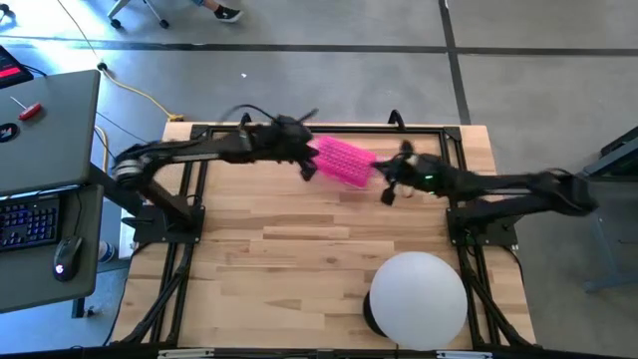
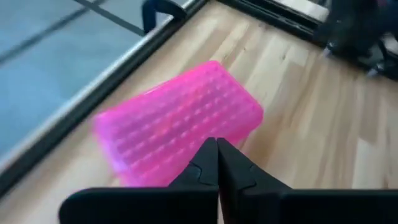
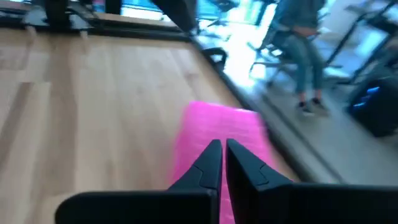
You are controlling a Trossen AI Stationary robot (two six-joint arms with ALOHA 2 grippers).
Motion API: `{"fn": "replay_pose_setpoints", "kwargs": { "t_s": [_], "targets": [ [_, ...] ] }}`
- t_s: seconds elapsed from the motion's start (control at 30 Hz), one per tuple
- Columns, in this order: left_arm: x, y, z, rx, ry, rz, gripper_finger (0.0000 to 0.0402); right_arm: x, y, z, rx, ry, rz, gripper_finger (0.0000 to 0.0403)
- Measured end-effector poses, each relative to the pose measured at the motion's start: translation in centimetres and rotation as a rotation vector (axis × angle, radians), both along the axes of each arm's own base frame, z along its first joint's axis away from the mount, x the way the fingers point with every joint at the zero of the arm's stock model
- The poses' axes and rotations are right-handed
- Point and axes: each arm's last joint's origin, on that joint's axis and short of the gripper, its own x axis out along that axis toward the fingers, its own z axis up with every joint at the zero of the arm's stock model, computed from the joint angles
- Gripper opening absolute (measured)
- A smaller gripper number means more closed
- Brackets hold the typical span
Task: Pick & place school supplies into a supply box
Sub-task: Return to Home Position
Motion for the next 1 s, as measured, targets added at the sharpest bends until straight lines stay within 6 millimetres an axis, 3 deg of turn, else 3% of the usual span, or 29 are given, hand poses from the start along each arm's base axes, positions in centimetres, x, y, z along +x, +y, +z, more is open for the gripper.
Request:
{"fn": "replay_pose_setpoints", "kwargs": {
  "t_s": [0.1, 0.17, 0.27, 0.33, 0.43, 0.6, 0.87, 1.0],
  "targets": [
    [-3.6, -1.2, 3.1, 0.085, 0.064, -0.022, 0.0013, -3.0, 0.6, 2.4, -0.066, -0.031, -0.083, 0.0],
    [-5.9, -2.0, 4.6, 0.128, 0.098, -0.023, 0.001, -5.1, 1.0, 3.0, -0.076, -0.026, -0.128, 0.0],
    [-9.0, -3.6, 5.6, 0.195, 0.085, -0.058, 0.0018, -7.8, 1.9, 2.5, -0.05, -0.043, -0.105, 0.0],
    [-11.2, -4.8, 5.2, 0.231, 0.075, -0.113, 0.0028, -9.4, 2.5, 1.6, -0.049, -0.059, -0.082, 0.0],
    [-14.0, -6.3, 3.6, 0.233, -0.012, -0.125, 0.0033, -11.2, 2.9, 0.8, -0.073, -0.188, -0.116, 0.0],
    [-16.8, -8.2, -2.1, 0.192, -0.251, -0.19, 0.0016, -12.6, 3.5, 0.2, -0.088, -0.458, -0.033, 0.0],
    [-19.2, -9.2, -8.8, 0.286, -0.669, -0.243, 0.0032, -11.0, 3.2, -3.9, 0.033, -0.436, -0.003, 0.0],
    [-19.8, -9.3, -10.3, 0.284, -0.667, -0.227, 0.0029, -11.0, 3.2, -3.9, 0.033, -0.432, -0.014, 0.0]
  ]
}}
